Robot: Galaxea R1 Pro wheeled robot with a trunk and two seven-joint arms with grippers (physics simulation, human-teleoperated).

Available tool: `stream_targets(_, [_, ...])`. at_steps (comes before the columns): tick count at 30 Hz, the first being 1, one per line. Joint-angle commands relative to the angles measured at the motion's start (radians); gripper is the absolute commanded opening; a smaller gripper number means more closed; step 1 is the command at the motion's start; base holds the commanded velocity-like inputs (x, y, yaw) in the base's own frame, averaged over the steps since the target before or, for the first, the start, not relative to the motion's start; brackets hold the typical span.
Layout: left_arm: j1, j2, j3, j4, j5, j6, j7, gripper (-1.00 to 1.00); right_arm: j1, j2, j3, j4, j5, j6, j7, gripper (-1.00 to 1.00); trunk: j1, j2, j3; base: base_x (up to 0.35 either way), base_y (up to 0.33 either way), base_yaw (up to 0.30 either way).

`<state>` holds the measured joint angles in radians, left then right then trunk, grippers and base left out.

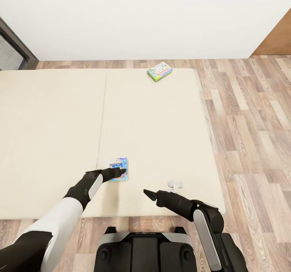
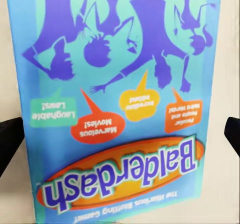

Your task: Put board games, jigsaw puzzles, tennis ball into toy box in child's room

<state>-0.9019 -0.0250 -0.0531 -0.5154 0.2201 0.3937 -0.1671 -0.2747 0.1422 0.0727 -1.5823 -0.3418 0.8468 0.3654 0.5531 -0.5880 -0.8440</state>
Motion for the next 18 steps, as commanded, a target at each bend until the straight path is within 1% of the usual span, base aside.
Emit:
stream_targets(1, [0.0,0.0,-0.002,-0.002,0.008,0.006,0.001,1.0,-0.001,0.0,-0.001,-0.001,0.003,0.005,0.005,1.0,0.0,-0.001,-0.001,0.0,-0.136,0.0])
stream_targets(7, [0.0,0.0,-0.002,-0.002,0.008,0.006,0.001,1.0,-0.001,0.0,-0.001,0.0,0.003,0.005,0.004,1.0,0.0,-0.001,-0.001,0.0,-0.051,0.0])
stream_targets(13, [0.0,0.0,-0.002,-0.002,0.008,0.005,0.001,1.0,0.0,0.0,-0.001,0.0,0.003,0.005,0.004,1.0,0.0,-0.001,-0.001,0.0,-0.162,0.0])
stream_targets(18, [0.0,0.0,-0.002,-0.002,0.008,0.005,0.001,1.0,-0.001,0.0,-0.001,0.0,0.003,0.005,0.004,1.0,0.0,-0.001,-0.001,0.0,-0.056,0.0])
